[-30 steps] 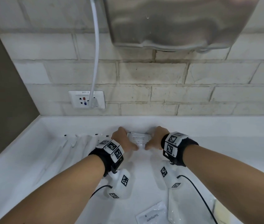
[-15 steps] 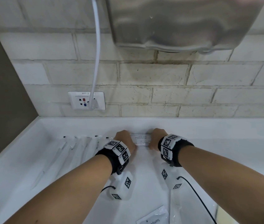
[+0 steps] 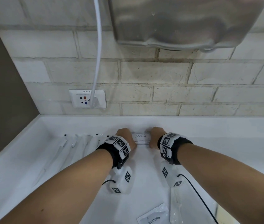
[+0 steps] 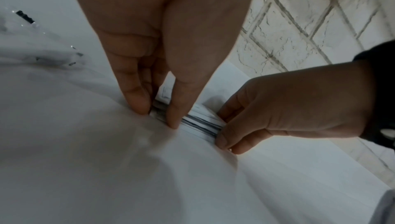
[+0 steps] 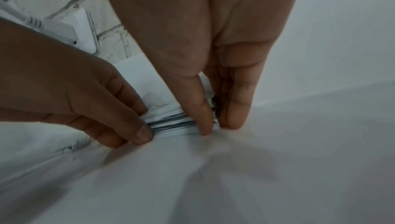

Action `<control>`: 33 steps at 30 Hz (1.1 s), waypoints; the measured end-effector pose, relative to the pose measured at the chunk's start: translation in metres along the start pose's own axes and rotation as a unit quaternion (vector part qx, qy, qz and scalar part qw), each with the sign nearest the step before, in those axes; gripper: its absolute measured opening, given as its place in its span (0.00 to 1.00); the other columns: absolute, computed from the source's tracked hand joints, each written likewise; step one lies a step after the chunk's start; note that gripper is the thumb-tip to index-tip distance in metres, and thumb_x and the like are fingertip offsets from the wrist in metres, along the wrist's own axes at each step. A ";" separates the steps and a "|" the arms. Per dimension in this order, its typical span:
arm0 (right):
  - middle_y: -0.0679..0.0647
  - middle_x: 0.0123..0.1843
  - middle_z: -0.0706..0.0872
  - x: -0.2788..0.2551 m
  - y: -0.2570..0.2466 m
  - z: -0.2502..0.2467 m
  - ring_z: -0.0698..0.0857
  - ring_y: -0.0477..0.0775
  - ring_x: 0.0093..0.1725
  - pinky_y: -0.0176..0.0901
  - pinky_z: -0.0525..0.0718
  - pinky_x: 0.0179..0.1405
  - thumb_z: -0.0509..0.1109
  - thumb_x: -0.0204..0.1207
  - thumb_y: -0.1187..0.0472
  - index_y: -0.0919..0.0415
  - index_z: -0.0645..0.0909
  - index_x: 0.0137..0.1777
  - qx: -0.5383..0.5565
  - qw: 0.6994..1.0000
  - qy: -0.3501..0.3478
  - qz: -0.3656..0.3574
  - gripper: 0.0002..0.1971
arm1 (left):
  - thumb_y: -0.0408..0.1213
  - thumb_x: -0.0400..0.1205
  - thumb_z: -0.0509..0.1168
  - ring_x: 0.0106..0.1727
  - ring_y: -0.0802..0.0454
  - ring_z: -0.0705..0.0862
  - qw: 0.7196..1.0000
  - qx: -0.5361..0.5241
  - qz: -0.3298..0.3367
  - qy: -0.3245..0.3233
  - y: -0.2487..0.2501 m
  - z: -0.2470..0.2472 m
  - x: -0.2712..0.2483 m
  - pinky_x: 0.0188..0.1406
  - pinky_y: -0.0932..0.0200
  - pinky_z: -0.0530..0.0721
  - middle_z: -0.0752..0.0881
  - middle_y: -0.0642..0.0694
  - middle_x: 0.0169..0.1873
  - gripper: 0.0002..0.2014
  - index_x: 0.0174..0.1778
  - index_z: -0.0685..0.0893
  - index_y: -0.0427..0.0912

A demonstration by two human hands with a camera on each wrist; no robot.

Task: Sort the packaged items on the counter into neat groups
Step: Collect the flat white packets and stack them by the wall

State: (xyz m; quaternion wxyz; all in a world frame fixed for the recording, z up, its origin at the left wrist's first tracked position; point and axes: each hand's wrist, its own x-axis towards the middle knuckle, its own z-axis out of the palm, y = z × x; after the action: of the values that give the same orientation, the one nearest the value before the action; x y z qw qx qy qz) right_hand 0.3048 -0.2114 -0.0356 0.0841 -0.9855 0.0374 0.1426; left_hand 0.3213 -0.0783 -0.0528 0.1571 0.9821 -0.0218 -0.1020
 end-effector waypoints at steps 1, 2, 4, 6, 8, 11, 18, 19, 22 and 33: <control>0.56 0.57 0.86 0.004 0.000 0.003 0.88 0.59 0.56 0.47 0.86 0.57 0.68 0.76 0.65 0.63 0.81 0.62 0.001 1.000 -0.005 -0.002 0.15 | 0.40 0.71 0.73 0.36 0.49 0.81 1.000 -0.004 0.005 -0.007 0.000 -0.001 0.000 0.35 0.63 0.80 0.75 0.51 0.25 0.16 0.27 0.72 0.43; 0.54 0.56 0.86 0.006 0.001 0.005 0.88 0.59 0.56 0.48 0.86 0.57 0.69 0.75 0.64 0.62 0.80 0.63 -0.002 1.000 -0.009 -0.003 0.16 | 0.41 0.70 0.74 0.36 0.49 0.81 1.000 -0.008 0.009 -0.013 -0.002 -0.001 0.001 0.35 0.63 0.80 0.76 0.51 0.25 0.16 0.27 0.73 0.43; 0.54 0.56 0.86 0.006 0.001 0.006 0.87 0.60 0.57 0.50 0.86 0.58 0.70 0.75 0.63 0.62 0.80 0.64 -0.001 1.000 -0.005 0.001 0.17 | 0.42 0.69 0.75 0.35 0.49 0.81 1.000 -0.015 0.015 -0.018 -0.004 -0.002 0.002 0.33 0.62 0.79 0.76 0.50 0.25 0.15 0.27 0.74 0.43; 0.56 0.55 0.87 0.000 0.001 0.003 0.88 0.59 0.56 0.45 0.86 0.55 0.70 0.76 0.65 0.65 0.81 0.61 0.021 1.000 0.004 0.008 0.14 | 0.43 0.69 0.75 0.36 0.49 0.82 0.999 -0.029 0.016 -0.018 -0.006 -0.001 0.002 0.31 0.61 0.78 0.79 0.49 0.27 0.13 0.33 0.79 0.41; 0.58 0.49 0.86 -0.004 0.002 0.000 0.87 0.57 0.50 0.40 0.85 0.49 0.70 0.75 0.67 0.66 0.83 0.55 0.043 0.999 0.009 0.021 0.10 | 0.44 0.69 0.76 0.40 0.48 0.86 0.999 -0.040 0.010 -0.017 -0.008 -0.001 0.001 0.31 0.61 0.80 0.82 0.49 0.31 0.14 0.41 0.84 0.39; 0.55 0.43 0.82 -0.005 0.003 0.001 0.82 0.54 0.41 0.38 0.84 0.45 0.70 0.73 0.67 0.63 0.82 0.47 0.067 0.997 0.025 0.038 0.04 | 0.46 0.68 0.76 0.50 0.47 0.90 0.999 -0.045 0.002 -0.013 -0.010 -0.001 -0.001 0.45 0.58 0.87 0.90 0.47 0.44 0.19 0.51 0.89 0.38; 0.54 0.43 0.83 -0.008 0.006 0.001 0.83 0.55 0.41 0.38 0.83 0.40 0.72 0.70 0.65 0.63 0.83 0.49 0.102 0.994 0.021 0.032 0.08 | 0.44 0.68 0.77 0.49 0.49 0.89 0.998 -0.063 -0.003 -0.004 -0.010 0.000 -0.004 0.51 0.56 0.89 0.91 0.46 0.46 0.19 0.52 0.89 0.39; 0.53 0.43 0.84 -0.007 0.007 0.001 0.83 0.55 0.41 0.38 0.83 0.41 0.73 0.70 0.65 0.62 0.84 0.51 0.109 0.993 0.022 0.031 0.10 | 0.43 0.68 0.76 0.48 0.49 0.89 0.998 -0.064 -0.004 -0.003 -0.009 0.000 -0.005 0.50 0.57 0.88 0.91 0.46 0.46 0.17 0.50 0.88 0.39; 0.54 0.47 0.86 -0.008 0.008 0.001 0.84 0.55 0.43 0.39 0.85 0.44 0.73 0.70 0.65 0.61 0.84 0.57 0.115 0.993 0.024 0.026 0.15 | 0.41 0.69 0.75 0.50 0.48 0.89 0.998 -0.063 -0.002 0.004 -0.010 0.002 -0.005 0.51 0.57 0.88 0.91 0.45 0.47 0.17 0.52 0.88 0.39; 0.55 0.65 0.84 -0.034 0.012 -0.004 0.84 0.55 0.61 0.36 0.79 0.50 0.74 0.74 0.59 0.59 0.75 0.73 0.112 0.993 0.018 -0.017 0.27 | 0.40 0.69 0.80 0.66 0.43 0.81 0.990 -0.134 -0.026 0.018 -0.015 -0.011 -0.032 0.59 0.56 0.81 0.80 0.40 0.65 0.41 0.73 0.67 0.34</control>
State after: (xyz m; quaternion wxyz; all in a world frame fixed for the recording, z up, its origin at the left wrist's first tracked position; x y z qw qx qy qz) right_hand 0.2721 -0.2224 -0.0242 0.1959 -0.9727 0.0382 0.1183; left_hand 0.2921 -0.0587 -0.0412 0.2850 0.9541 0.0207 -0.0900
